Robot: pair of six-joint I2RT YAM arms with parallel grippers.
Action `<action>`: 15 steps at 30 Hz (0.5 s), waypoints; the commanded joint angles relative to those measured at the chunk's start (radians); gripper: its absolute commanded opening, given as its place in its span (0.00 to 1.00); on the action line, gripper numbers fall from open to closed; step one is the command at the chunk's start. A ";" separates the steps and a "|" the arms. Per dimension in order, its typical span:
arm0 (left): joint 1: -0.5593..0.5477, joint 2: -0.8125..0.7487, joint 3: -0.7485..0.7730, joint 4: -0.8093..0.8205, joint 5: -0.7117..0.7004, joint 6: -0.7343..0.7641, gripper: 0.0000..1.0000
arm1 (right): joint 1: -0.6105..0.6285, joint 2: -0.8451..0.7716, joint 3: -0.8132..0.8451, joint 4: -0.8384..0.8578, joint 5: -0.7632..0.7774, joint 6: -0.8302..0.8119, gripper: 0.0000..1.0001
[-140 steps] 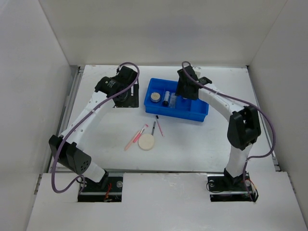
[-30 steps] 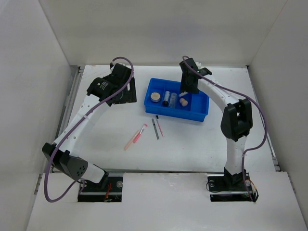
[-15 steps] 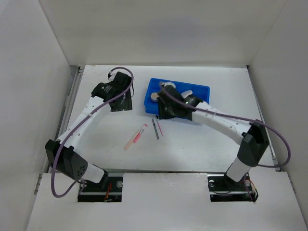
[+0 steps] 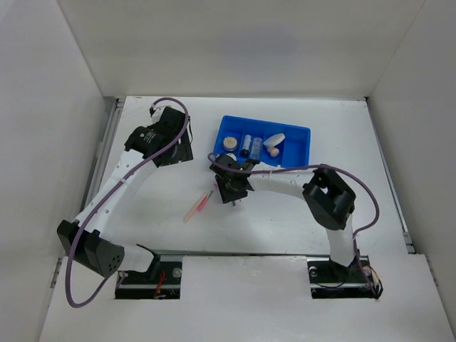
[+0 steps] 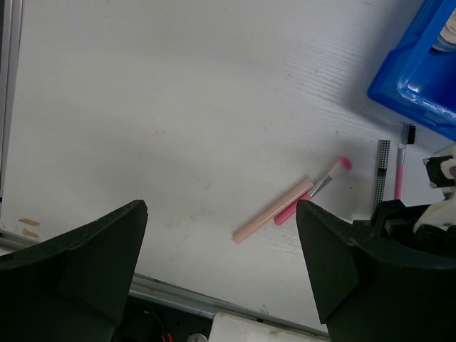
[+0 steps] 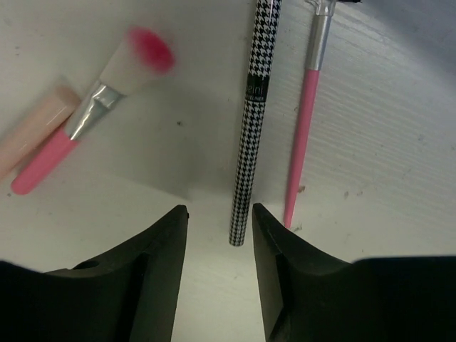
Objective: Organize the makeup
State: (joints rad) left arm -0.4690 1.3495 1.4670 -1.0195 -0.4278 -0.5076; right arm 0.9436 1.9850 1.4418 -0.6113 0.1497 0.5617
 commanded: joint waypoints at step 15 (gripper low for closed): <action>0.007 -0.010 0.055 0.001 -0.025 0.014 0.83 | 0.046 -0.052 0.068 -0.031 0.076 -0.043 0.05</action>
State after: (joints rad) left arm -0.4690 1.3495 1.4761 -1.0172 -0.4286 -0.5053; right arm 0.9554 2.0373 1.4868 -0.5980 0.2062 0.5449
